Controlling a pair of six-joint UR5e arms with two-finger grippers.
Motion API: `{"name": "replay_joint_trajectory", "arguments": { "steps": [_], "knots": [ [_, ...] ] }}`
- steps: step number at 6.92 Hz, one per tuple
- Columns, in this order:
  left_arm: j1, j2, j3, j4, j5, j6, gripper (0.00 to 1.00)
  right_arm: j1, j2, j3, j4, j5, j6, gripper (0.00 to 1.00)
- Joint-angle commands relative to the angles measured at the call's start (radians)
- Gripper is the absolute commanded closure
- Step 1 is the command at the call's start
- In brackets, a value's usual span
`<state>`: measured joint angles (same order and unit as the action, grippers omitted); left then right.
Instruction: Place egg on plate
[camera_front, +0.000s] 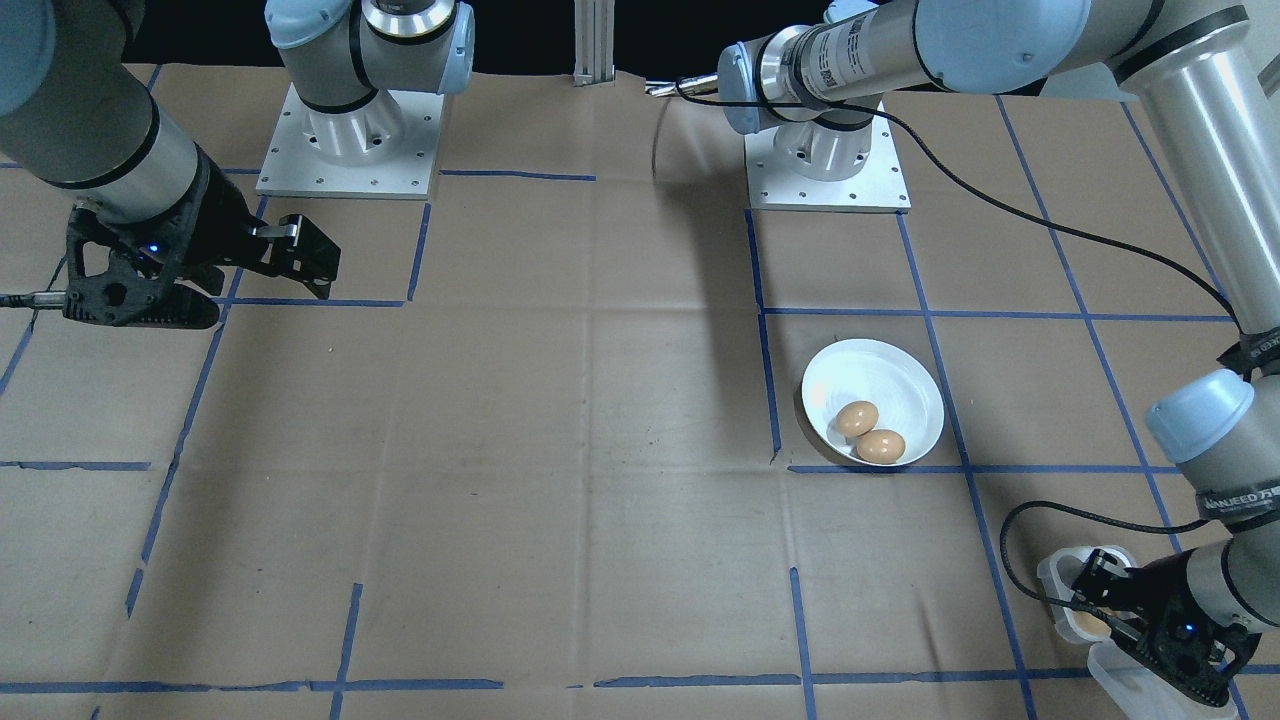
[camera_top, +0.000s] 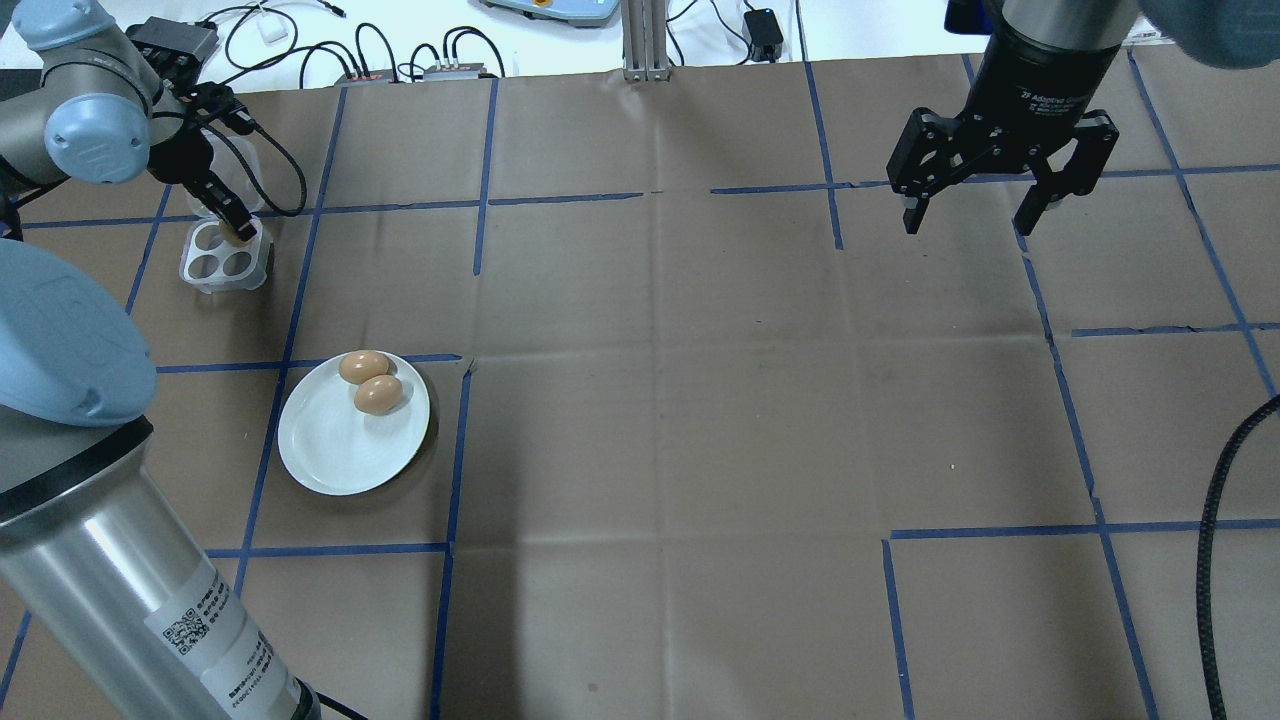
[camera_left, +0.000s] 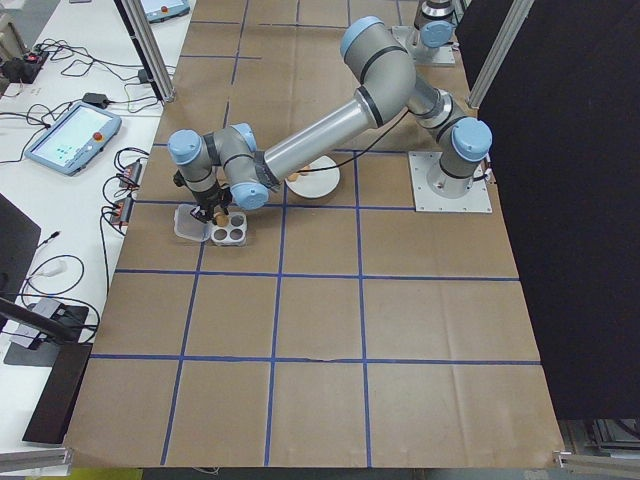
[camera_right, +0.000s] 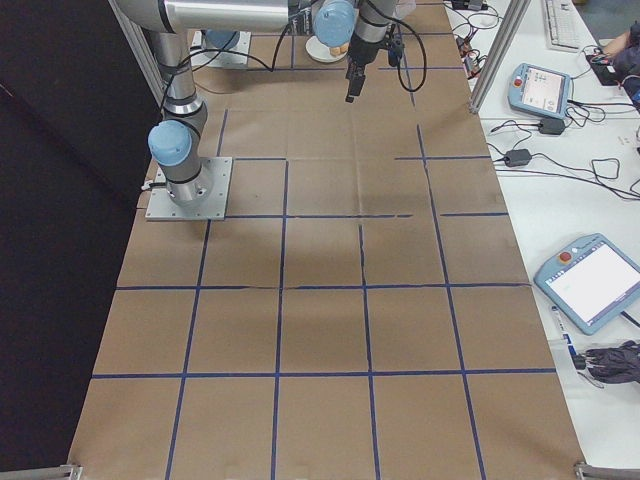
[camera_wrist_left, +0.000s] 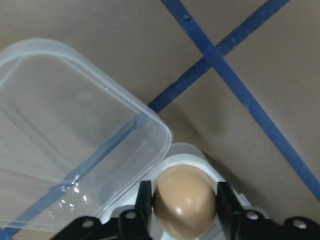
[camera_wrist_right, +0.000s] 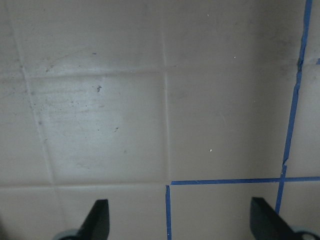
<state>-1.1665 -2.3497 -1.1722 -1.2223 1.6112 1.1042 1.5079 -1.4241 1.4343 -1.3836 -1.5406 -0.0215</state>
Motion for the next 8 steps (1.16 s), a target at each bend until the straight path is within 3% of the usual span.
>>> {"name": "replay_joint_trajectory", "arguments": {
  "steps": [1, 4, 5, 7, 8],
  "knots": [
    [-0.005, 0.035, 0.003, -0.049, 0.004, -0.001, 1.0, 0.0, 0.001, 0.0, 0.0, -0.001, 0.0, 0.0],
    [-0.022, 0.177, -0.077, -0.234, 0.003, -0.009, 1.0, 0.0, 0.001, 0.0, 0.0, -0.001, 0.0, 0.0],
    [-0.024, 0.237, -0.165, -0.284, -0.001, -0.051, 1.0, 0.0, -0.001, 0.0, 0.0, 0.0, 0.0, 0.0],
    [-0.028, 0.372, -0.408, -0.28, -0.013, -0.137, 1.0, 0.0, 0.001, 0.0, 0.0, -0.001, 0.0, 0.0],
    [-0.03, 0.41, -0.484, -0.269, -0.016, -0.145, 1.0, 0.0, 0.001, 0.0, 0.0, 0.0, 0.0, 0.0]
  ]
}}
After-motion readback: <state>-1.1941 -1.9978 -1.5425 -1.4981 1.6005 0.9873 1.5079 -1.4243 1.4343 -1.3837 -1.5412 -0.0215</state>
